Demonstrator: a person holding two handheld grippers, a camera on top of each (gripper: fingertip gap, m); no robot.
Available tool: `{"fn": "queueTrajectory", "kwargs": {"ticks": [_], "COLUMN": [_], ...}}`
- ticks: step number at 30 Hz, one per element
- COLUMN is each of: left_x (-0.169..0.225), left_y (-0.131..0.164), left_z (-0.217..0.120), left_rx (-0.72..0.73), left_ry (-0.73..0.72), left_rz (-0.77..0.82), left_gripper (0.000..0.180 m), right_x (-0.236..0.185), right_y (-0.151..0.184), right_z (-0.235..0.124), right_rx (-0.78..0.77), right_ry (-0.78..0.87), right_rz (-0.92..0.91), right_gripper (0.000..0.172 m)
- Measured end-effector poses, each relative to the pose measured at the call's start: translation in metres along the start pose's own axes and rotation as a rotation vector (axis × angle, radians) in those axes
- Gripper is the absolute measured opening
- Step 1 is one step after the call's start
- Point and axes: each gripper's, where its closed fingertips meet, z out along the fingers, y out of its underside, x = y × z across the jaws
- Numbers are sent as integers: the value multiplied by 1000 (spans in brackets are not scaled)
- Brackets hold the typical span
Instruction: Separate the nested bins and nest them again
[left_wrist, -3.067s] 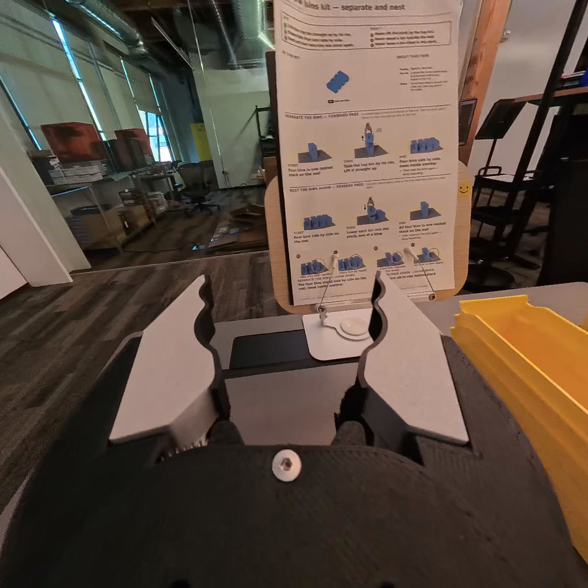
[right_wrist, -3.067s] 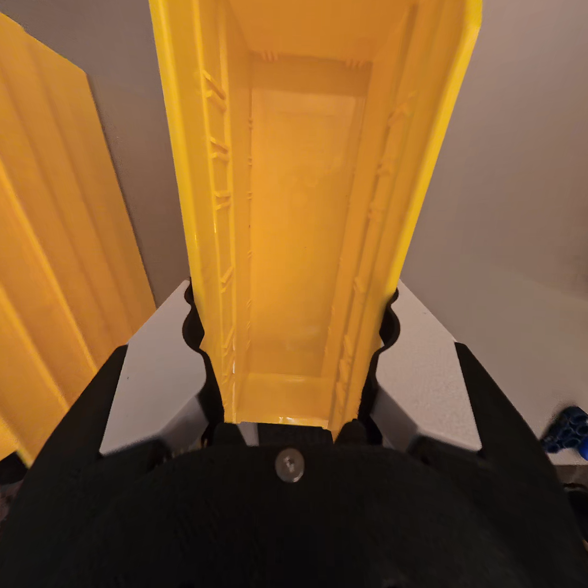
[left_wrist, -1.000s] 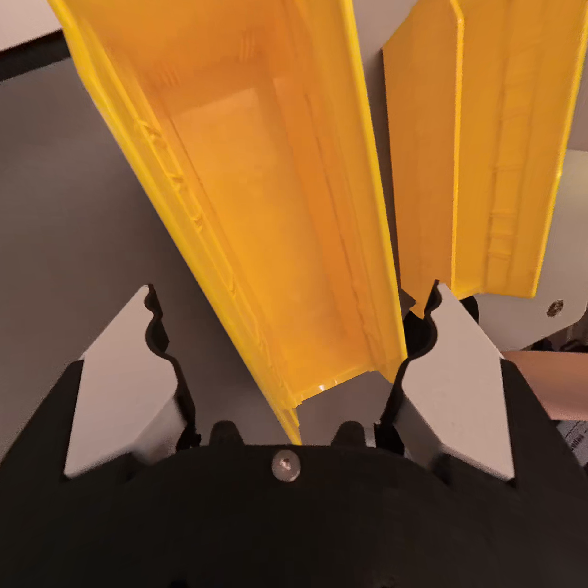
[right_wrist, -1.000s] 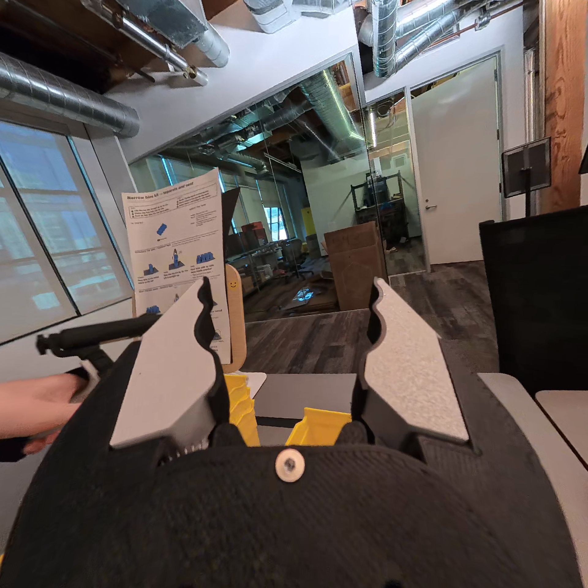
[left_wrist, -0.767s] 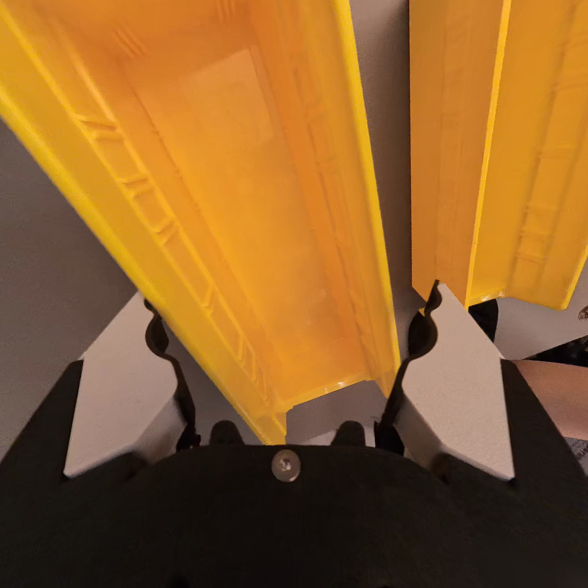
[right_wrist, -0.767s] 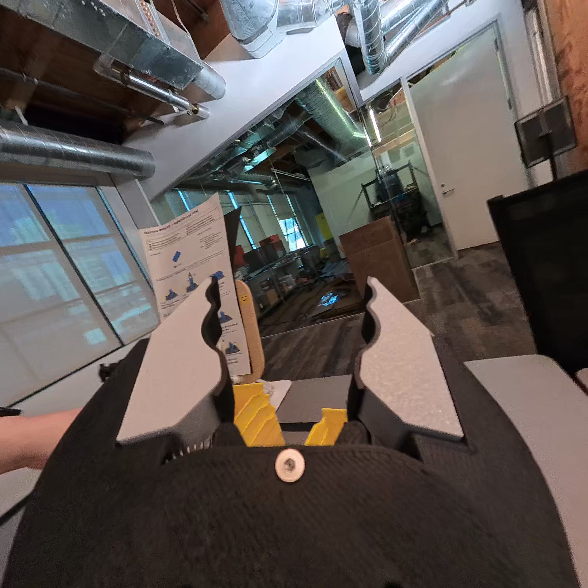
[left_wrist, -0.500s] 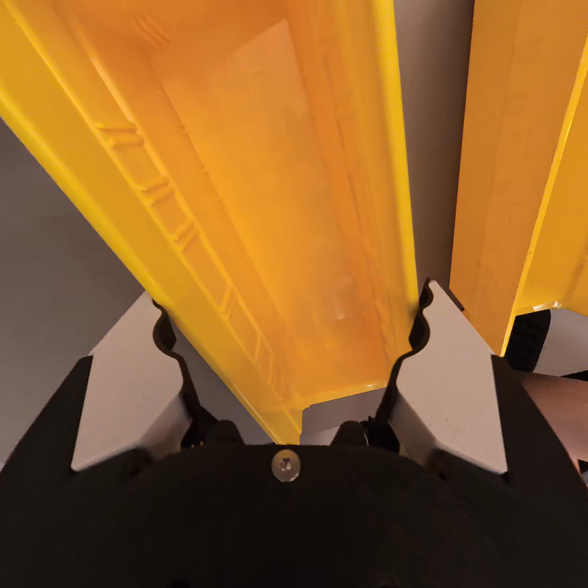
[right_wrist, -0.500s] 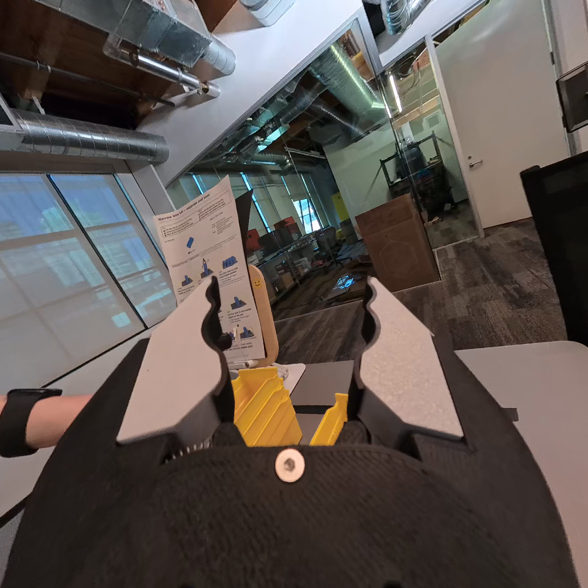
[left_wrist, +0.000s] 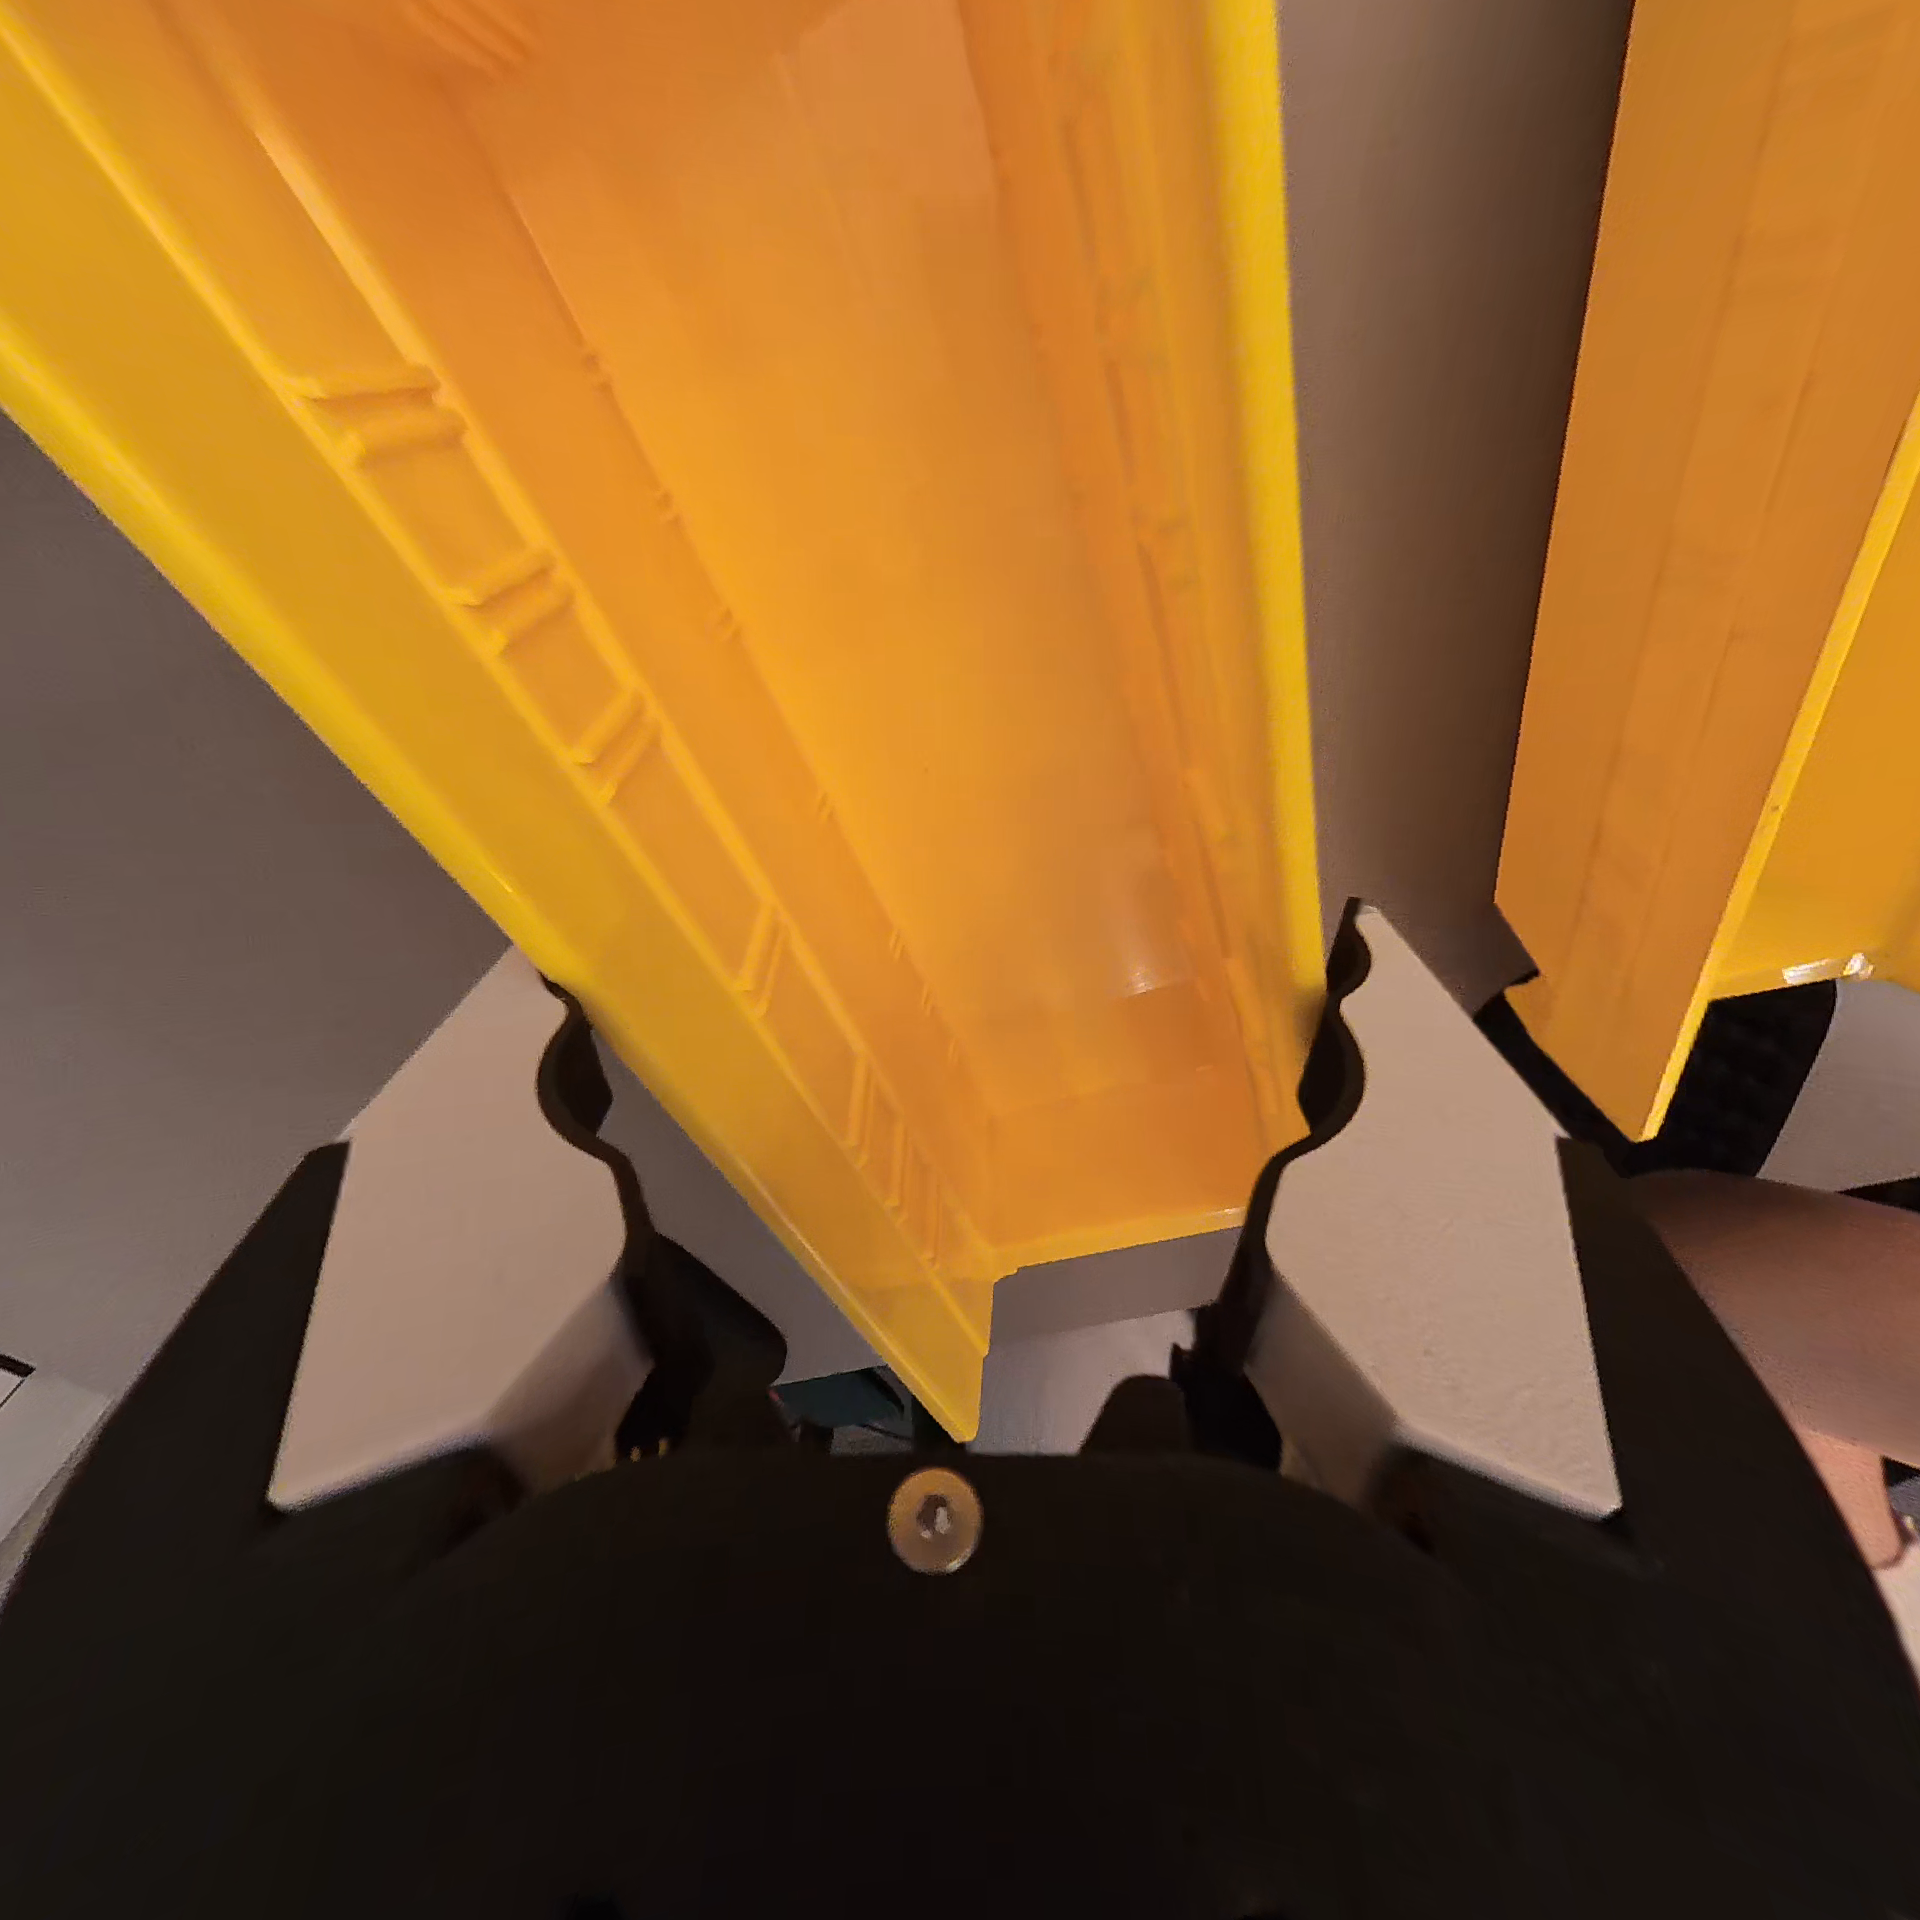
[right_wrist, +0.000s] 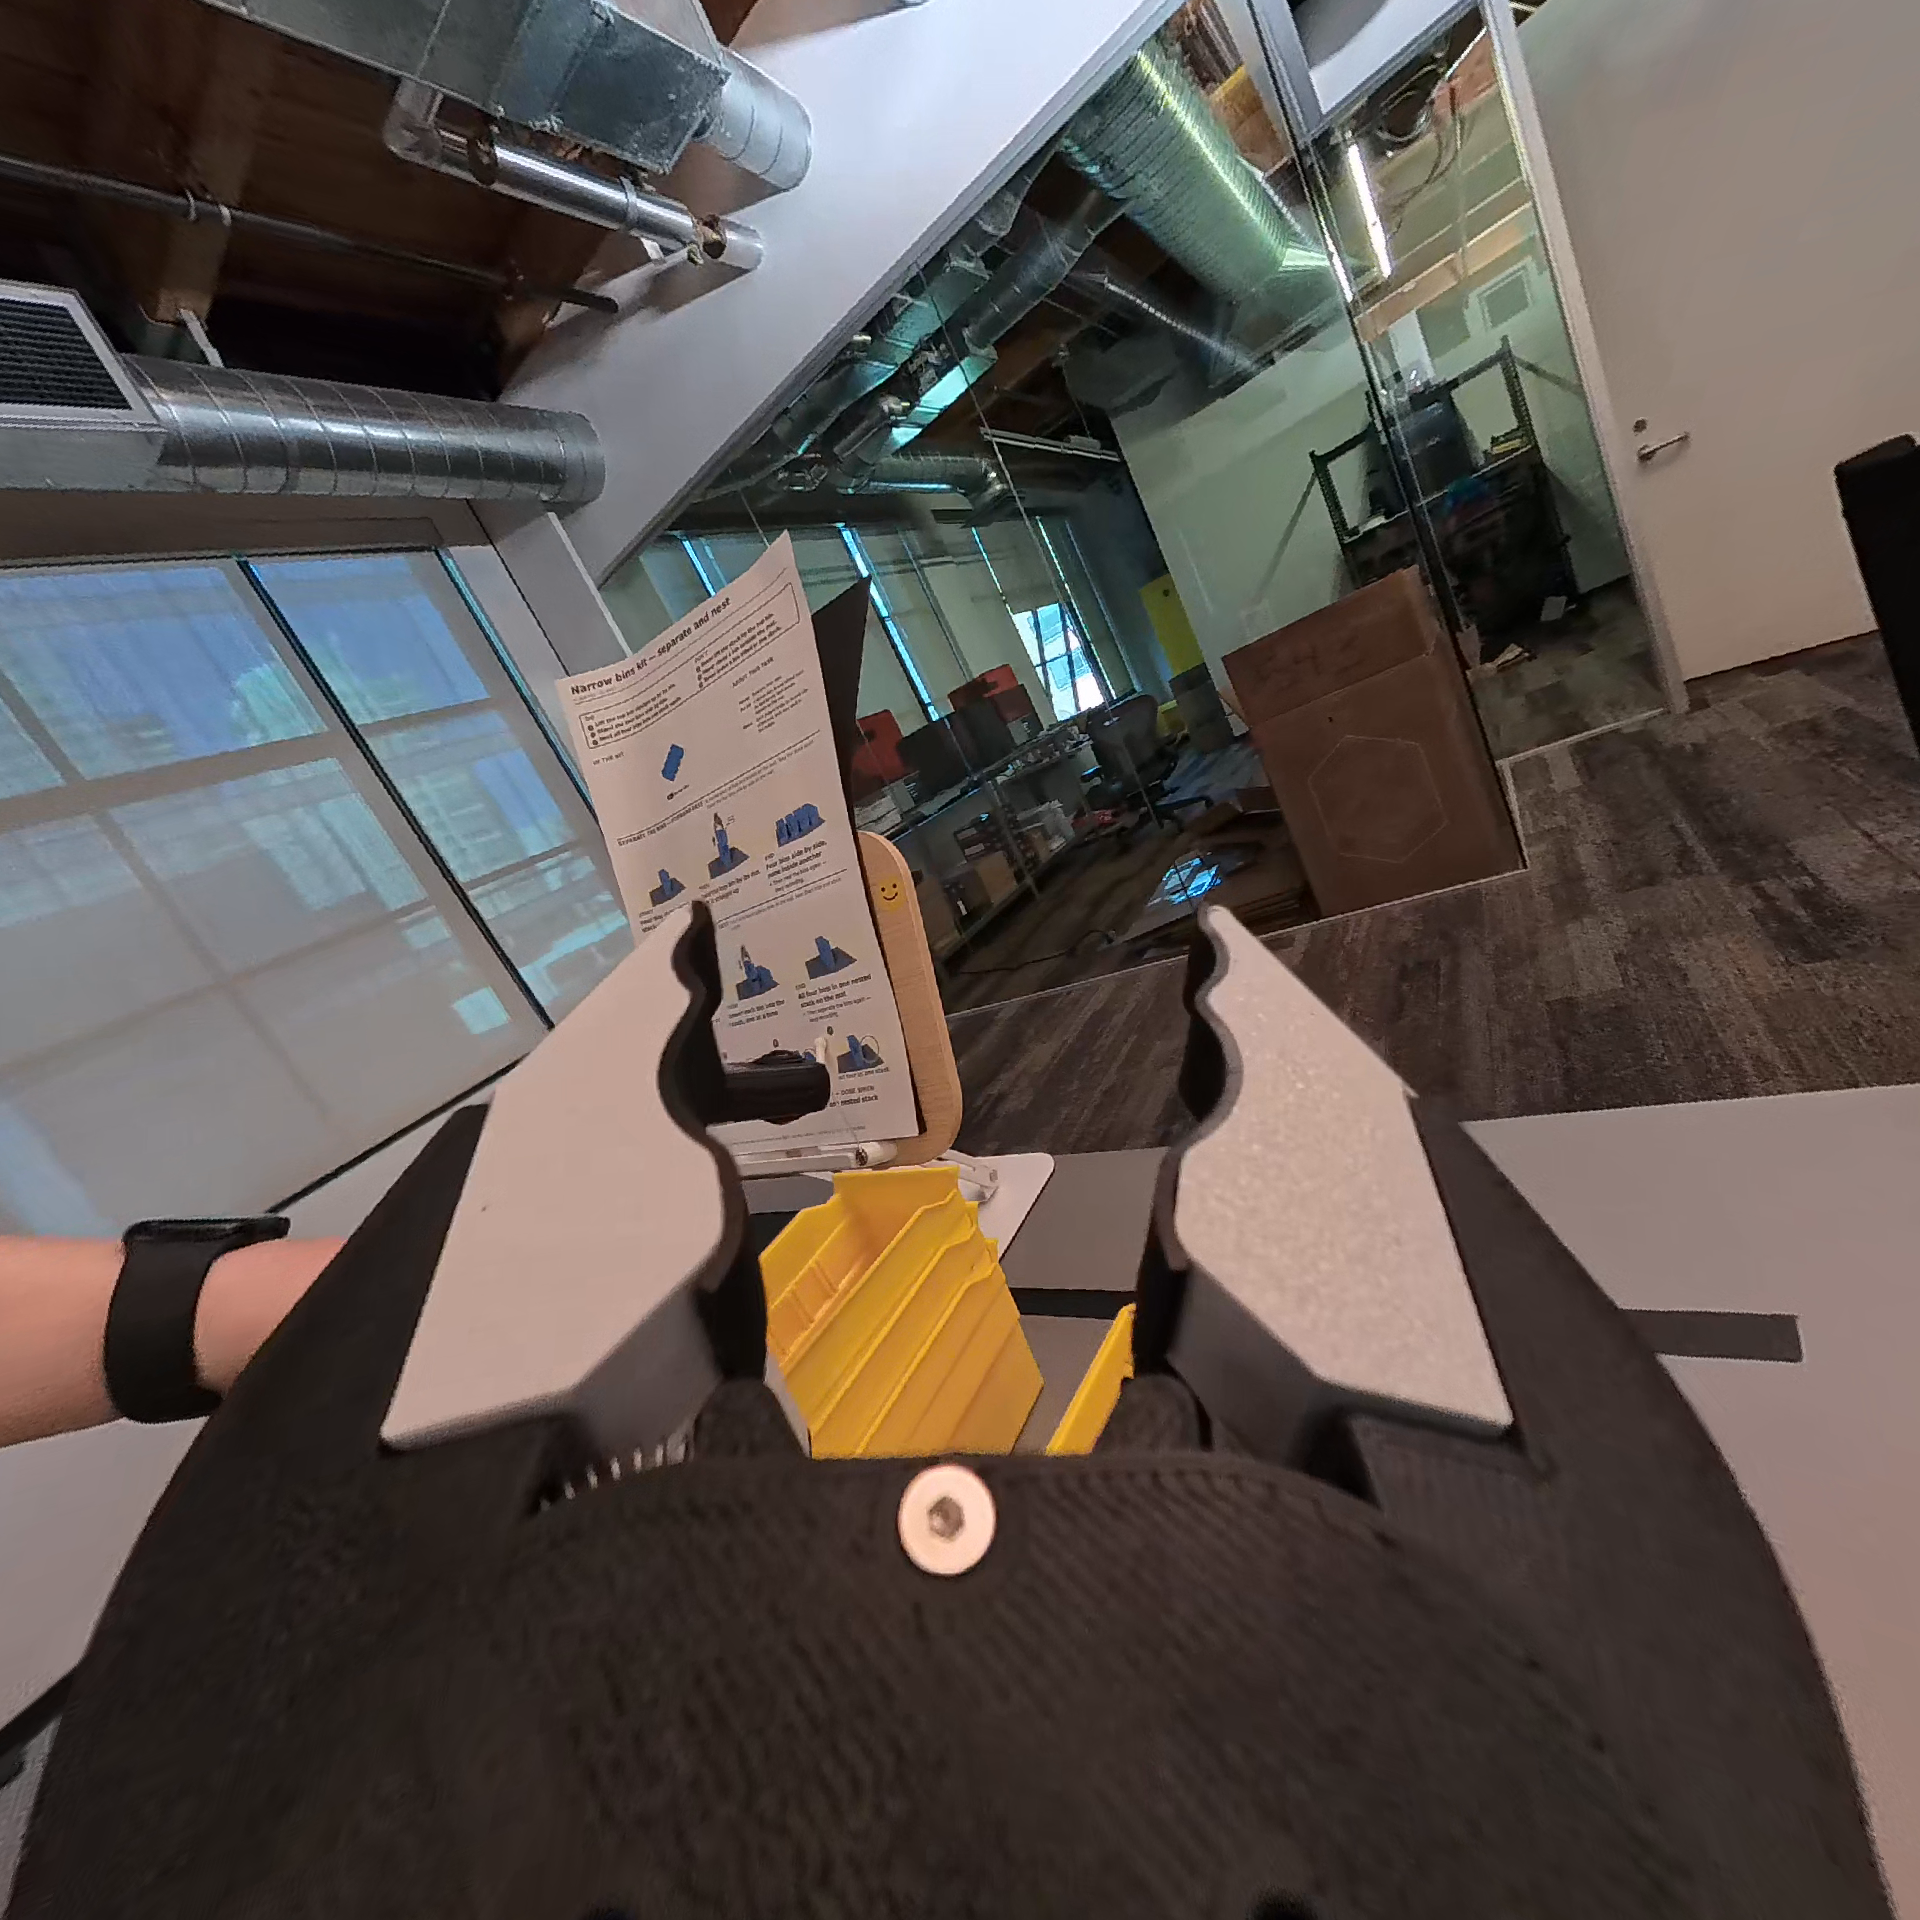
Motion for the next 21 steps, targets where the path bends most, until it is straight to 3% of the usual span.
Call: {"fn": "queueTrajectory", "kwargs": {"ticks": [21], "left_x": [-8], "left_y": [11], "left_z": [-16], "left_rx": [-45], "left_ry": [-46], "left_rz": [14], "left_gripper": [122], "right_x": [-13], "right_y": [9], "right_z": [10], "right_rx": [-34], "right_ry": [-39], "right_rz": [-6], "right_gripper": [88]}}
